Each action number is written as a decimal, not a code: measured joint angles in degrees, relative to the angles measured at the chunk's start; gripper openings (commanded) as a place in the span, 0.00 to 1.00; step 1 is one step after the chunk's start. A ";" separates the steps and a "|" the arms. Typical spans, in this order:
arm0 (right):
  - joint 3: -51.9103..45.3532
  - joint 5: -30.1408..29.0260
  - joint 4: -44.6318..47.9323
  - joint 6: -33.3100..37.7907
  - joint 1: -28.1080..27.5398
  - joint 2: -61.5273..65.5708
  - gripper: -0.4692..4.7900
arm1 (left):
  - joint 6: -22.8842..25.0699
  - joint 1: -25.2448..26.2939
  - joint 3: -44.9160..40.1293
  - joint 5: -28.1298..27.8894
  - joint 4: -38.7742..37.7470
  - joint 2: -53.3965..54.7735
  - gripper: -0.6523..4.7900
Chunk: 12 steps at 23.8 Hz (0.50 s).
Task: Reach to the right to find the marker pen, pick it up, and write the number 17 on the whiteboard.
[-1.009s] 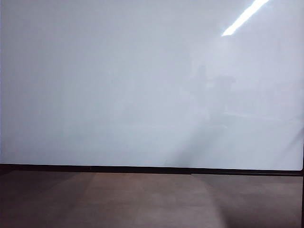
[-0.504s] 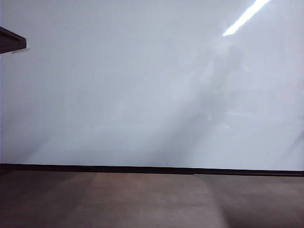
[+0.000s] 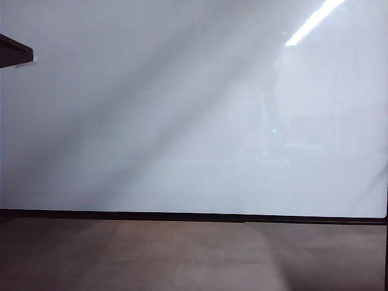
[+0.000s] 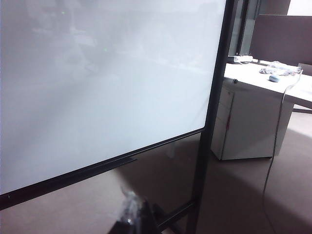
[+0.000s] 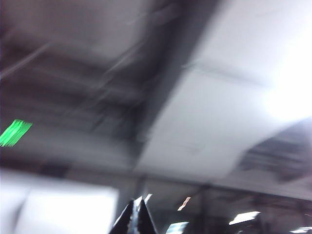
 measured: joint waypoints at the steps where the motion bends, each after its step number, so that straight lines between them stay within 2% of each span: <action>1: 6.95 -7.63 -5.20 3.10 -4.57 6.73 0.08 | 0.00 0.00 0.00 0.00 0.00 0.00 0.11; 2: 9.42 -10.23 -5.53 5.25 -6.05 9.73 0.08 | 0.00 0.00 0.00 0.00 -0.02 0.00 0.11; 3: 11.10 -13.29 -6.21 11.23 -7.96 15.87 0.08 | -0.02 0.00 0.00 0.00 -0.02 0.00 0.11; 5: 10.10 -12.37 -7.89 16.11 -9.42 22.18 0.08 | -0.02 0.00 0.00 0.00 -0.02 0.02 0.11; 7: 7.82 -13.33 -12.24 17.64 -13.88 26.40 0.08 | -0.02 -0.02 0.00 -0.02 -0.04 -0.02 0.11; 9: 3.74 -19.12 -12.83 18.18 -16.98 28.04 0.08 | 0.00 0.02 0.00 0.00 -0.02 -0.02 0.11; 12: -7.61 -24.39 -10.80 18.32 -17.86 29.88 0.08 | -0.02 -0.02 0.00 0.00 -0.50 -0.02 0.11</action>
